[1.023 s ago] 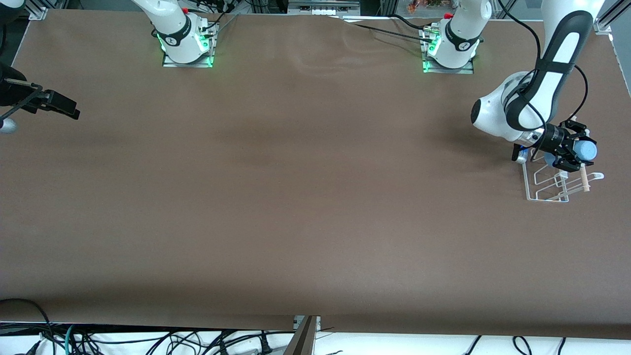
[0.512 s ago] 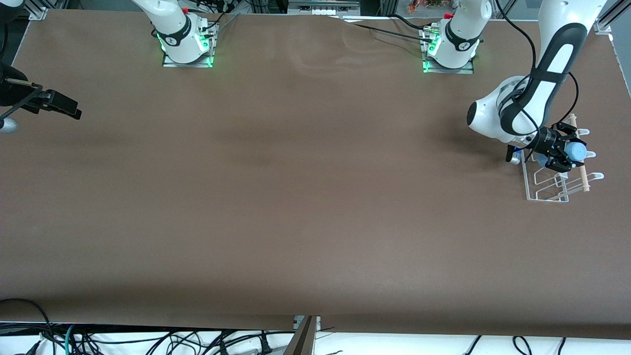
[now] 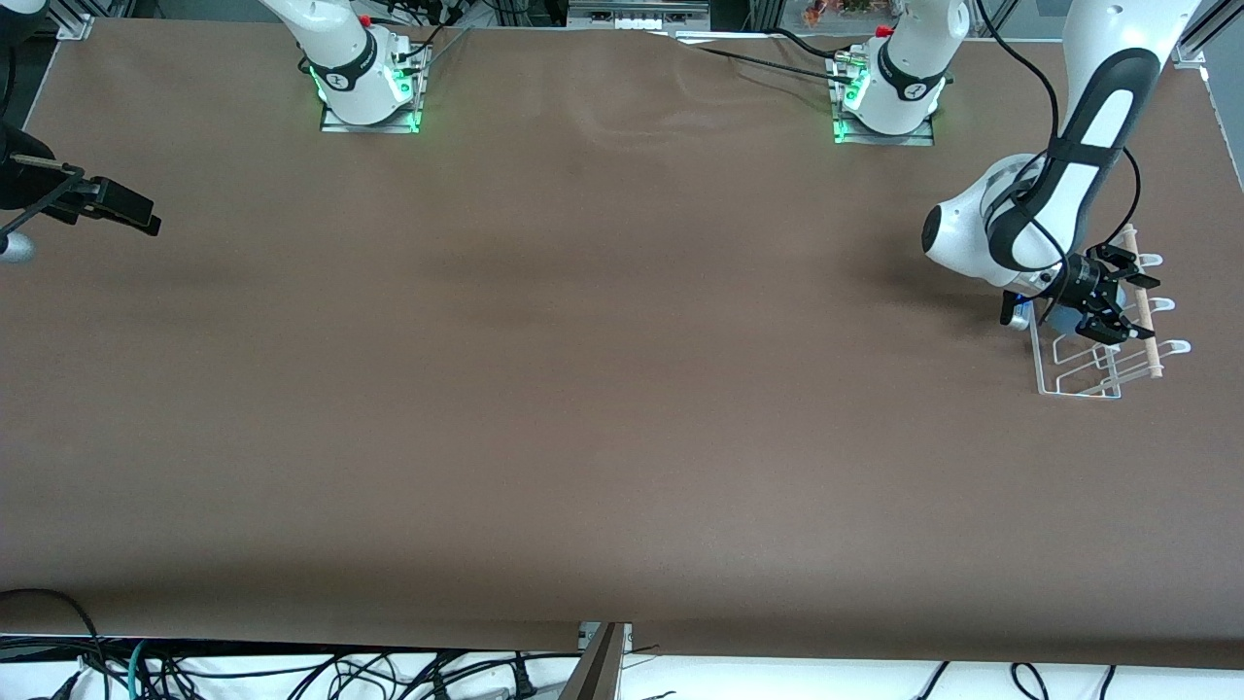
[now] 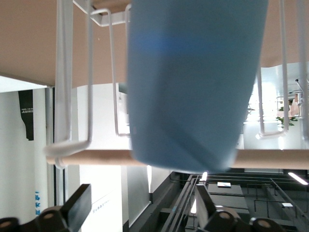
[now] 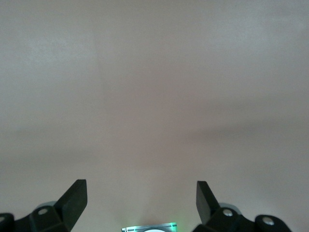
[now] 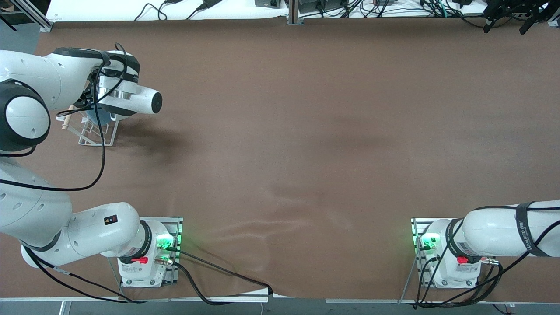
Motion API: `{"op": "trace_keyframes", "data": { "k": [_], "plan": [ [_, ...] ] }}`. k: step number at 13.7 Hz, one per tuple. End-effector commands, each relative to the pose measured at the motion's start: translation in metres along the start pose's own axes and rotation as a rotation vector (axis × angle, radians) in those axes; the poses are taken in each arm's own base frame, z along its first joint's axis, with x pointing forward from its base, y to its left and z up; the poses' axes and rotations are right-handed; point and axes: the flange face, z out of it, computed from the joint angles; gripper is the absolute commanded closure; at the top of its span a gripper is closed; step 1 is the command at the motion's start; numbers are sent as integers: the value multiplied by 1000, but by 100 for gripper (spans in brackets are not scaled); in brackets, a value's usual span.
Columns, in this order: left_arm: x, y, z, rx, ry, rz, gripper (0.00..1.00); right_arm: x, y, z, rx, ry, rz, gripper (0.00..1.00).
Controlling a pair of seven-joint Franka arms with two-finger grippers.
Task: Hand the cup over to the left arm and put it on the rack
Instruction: 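Open the left gripper and lift it away from the rack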
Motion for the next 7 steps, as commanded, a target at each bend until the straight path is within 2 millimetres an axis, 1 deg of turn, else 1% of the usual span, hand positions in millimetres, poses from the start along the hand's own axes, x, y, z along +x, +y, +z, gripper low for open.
{"op": "trace_keyframes", "data": {
  "k": [1, 2, 4, 5, 7],
  "plan": [
    [-34, -15, -4, -95, 27, -77, 0, -1, -2, -6, 16, 1, -7, 0],
    [-47, -27, -8, -146, 66, -109, 0, -1, -2, -5, 16, -2, -7, 0],
    [-91, -60, -6, -327, 221, -217, 0, -2, -2, -5, 16, -2, -7, 0],
    [-112, -73, -4, -403, 312, -253, 0, -2, -1, -5, 16, -2, -6, 0],
    [-152, -93, -4, -527, 480, -394, 0, -2, -2, -5, 16, -2, -7, 0]
  ]
}}
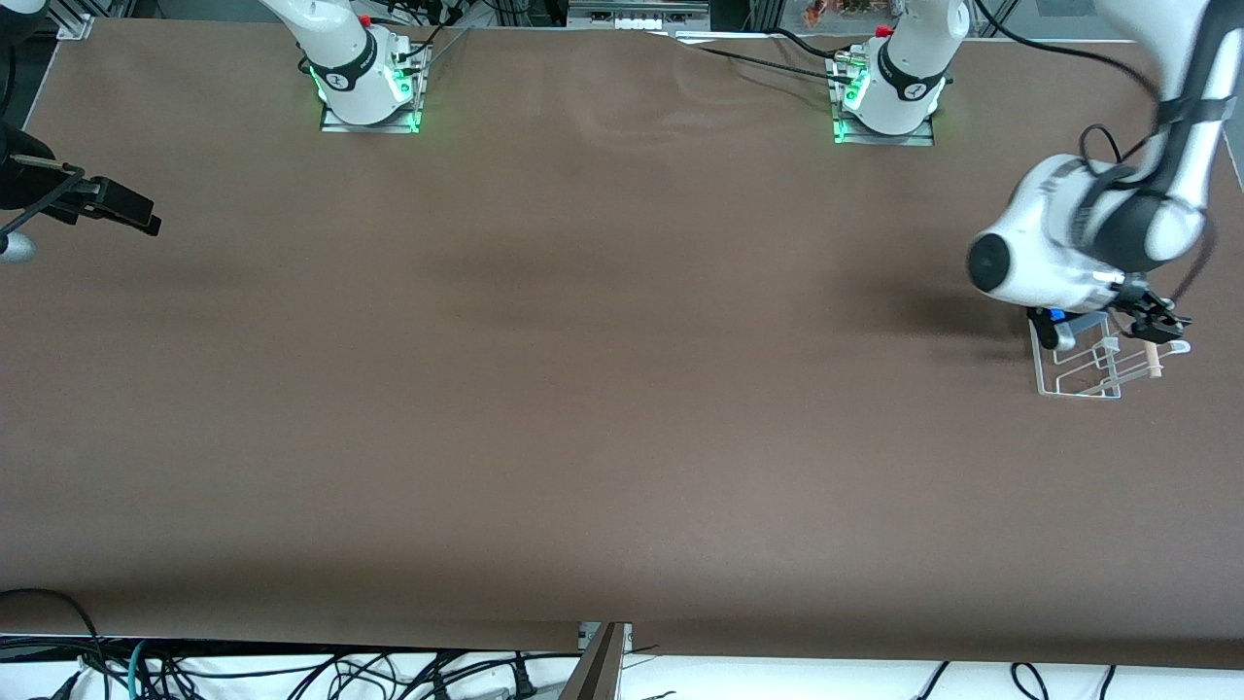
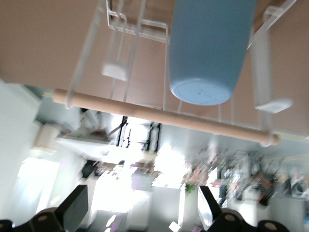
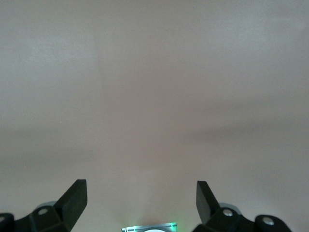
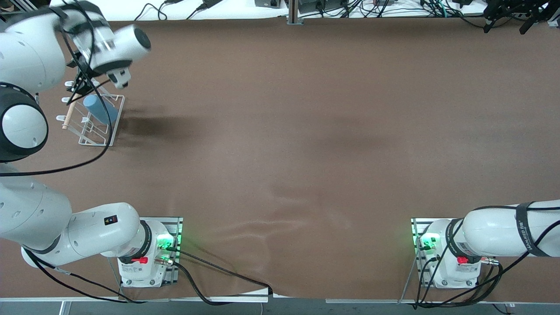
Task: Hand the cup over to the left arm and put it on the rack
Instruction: 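Open the left gripper and lift it away from the rack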
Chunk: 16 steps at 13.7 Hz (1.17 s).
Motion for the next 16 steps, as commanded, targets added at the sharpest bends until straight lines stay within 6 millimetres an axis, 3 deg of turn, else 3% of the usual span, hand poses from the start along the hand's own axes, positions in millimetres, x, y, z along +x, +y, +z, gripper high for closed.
{"op": "trace_keyframes", "data": {
  "k": [1, 5, 8, 11, 12, 14, 16],
  "plan": [
    [-45, -41, -30, -146, 204, -143, 0, -1, -2, -6, 16, -1, -7, 0],
    [-118, -88, -102, -161, 439, -357, 0, -1, -3, -7, 17, 4, -9, 0],
    [-158, -102, -152, -231, 678, -503, 0, -1, -2, -7, 17, 4, -7, 0],
    [-185, -88, -159, -527, 779, -818, 0, -1, -2, -7, 17, 4, -7, 0],
    [-185, -83, -163, -643, 792, -900, 0, -1, -3, -6, 17, 2, -9, 0],
    [-193, -71, -179, -872, 786, -1104, 0, -1, -2, -6, 17, 2, -7, 0],
    [-198, -61, -201, -958, 774, -1192, 0, -1, -2, -6, 17, 2, -7, 0]
  ]
}}
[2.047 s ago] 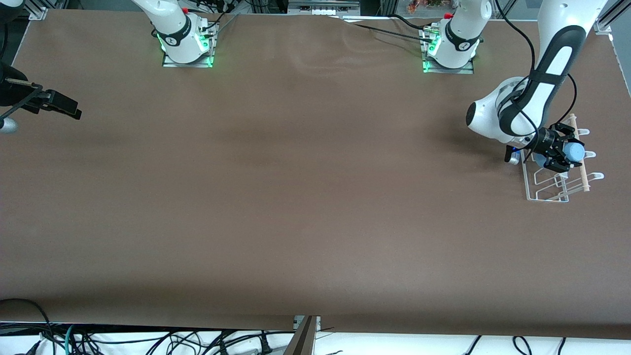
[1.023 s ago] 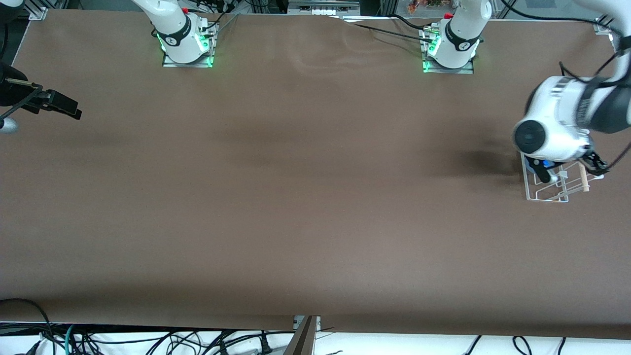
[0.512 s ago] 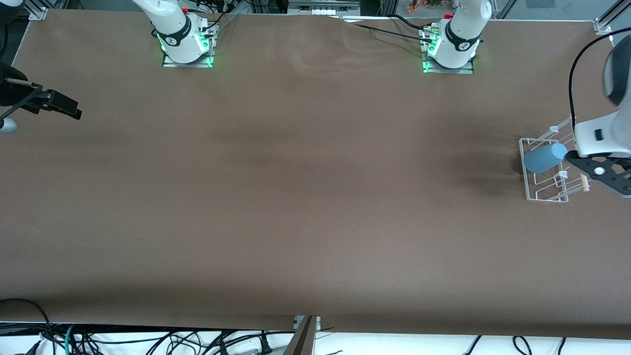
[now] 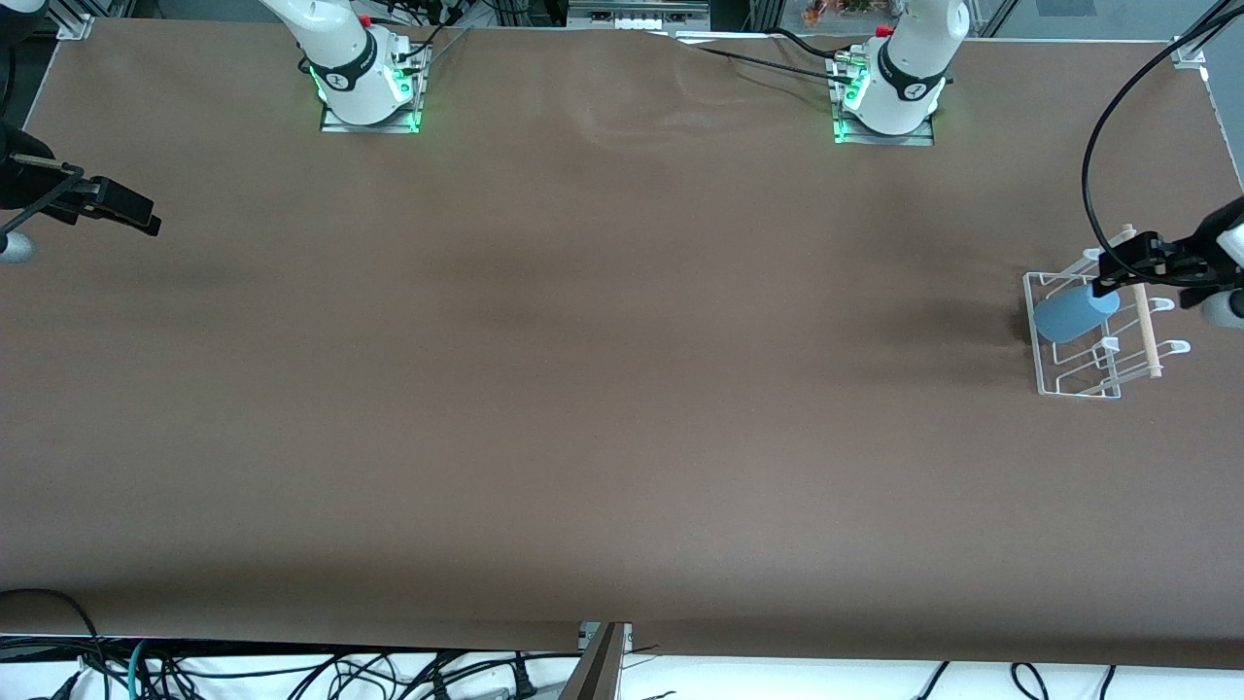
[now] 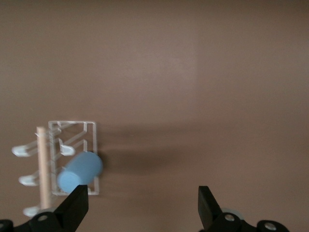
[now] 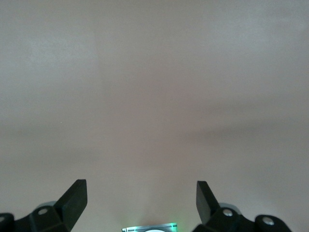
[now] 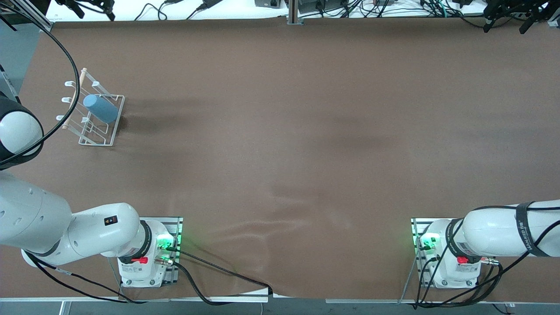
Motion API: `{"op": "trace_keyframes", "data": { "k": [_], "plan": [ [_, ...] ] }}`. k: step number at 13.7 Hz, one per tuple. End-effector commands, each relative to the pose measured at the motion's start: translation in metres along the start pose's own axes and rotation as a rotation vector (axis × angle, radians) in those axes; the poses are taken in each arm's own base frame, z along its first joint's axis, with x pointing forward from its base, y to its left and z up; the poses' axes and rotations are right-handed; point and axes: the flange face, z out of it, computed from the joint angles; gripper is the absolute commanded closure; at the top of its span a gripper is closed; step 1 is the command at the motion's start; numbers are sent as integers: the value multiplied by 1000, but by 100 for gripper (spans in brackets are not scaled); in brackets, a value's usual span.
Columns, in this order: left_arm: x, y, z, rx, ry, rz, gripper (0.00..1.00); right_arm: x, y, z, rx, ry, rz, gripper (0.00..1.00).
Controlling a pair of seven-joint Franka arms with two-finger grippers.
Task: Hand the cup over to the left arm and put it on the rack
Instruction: 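Open the left gripper and lift it away from the rack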
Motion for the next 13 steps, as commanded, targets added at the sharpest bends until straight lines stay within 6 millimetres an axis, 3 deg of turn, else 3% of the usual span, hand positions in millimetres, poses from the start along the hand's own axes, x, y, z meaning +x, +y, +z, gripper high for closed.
{"op": "trace_keyframes", "data": {
  "k": [1, 5, 13],
  "plan": [
    [-14, 22, -20, -34, 3, -119, 0, -1, -2, -5, 16, 2, -8, 0],
    [-14, 21, -6, -18, -43, -118, 0, -1, -2, -5, 16, 0, -8, 0],
    [-12, 35, -4, -10, -53, -96, 0, -1, -3, -5, 16, -3, -9, 0]
  ]
}}
